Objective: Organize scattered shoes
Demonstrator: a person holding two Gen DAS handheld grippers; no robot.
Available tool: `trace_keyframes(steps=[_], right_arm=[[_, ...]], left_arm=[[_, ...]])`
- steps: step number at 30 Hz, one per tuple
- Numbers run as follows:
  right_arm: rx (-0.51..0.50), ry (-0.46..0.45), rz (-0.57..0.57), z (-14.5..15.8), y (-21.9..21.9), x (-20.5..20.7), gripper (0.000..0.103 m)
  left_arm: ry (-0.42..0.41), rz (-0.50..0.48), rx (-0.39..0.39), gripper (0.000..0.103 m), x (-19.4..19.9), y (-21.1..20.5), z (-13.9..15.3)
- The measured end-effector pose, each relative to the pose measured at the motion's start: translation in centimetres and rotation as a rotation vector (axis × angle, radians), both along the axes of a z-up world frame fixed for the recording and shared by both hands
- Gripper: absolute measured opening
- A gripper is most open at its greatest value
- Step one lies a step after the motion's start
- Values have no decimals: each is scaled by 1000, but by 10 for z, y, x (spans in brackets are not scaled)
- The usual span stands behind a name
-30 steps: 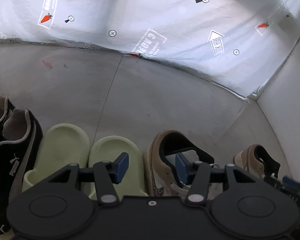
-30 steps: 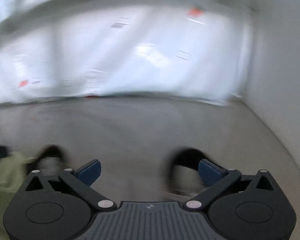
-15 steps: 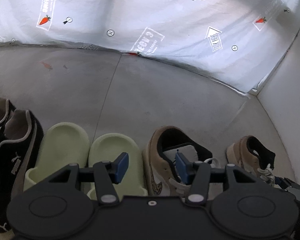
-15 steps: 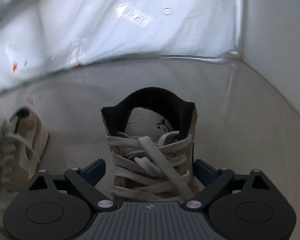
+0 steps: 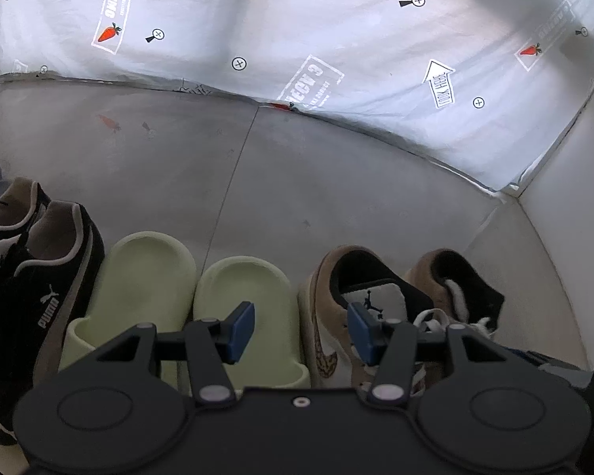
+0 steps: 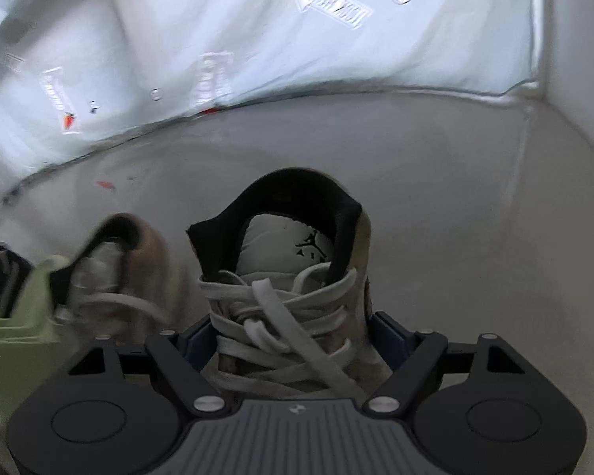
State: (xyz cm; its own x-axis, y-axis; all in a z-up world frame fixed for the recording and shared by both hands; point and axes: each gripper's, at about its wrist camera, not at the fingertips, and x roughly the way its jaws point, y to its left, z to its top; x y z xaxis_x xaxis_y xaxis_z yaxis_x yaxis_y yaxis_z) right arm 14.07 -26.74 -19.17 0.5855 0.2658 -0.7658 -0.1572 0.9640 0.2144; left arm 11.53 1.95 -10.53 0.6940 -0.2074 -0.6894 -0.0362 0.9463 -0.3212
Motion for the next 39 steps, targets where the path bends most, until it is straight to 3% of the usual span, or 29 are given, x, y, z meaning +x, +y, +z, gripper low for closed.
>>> trace_keyframes(steps=[5, 12, 17, 19, 25, 29, 32, 39], right_arm=[[-44, -7, 80, -1, 29, 0, 80], [-56, 4, 154, 1, 21, -2, 79], [-50, 38, 163, 3, 17, -3, 81], [-15, 53, 118, 8, 12, -2, 81], [6, -81, 29, 46, 7, -5, 93], [25, -104, 66, 58, 16, 7, 98], [8, -93, 110, 53, 36, 25, 97], [-46, 88, 182, 29, 77, 73, 89]], left_arm=[[2, 15, -3, 53, -2, 6, -1], [2, 2, 9, 53, 2, 4, 1], [-8, -2, 32, 54, 8, 0, 4], [-17, -1, 48, 57, 10, -1, 5], [-15, -1, 57, 58, 23, 0, 3], [-20, -4, 55, 59, 36, 0, 2], [-27, 0, 57, 59, 46, 3, 1], [-24, 28, 39, 60, 79, 16, -6]])
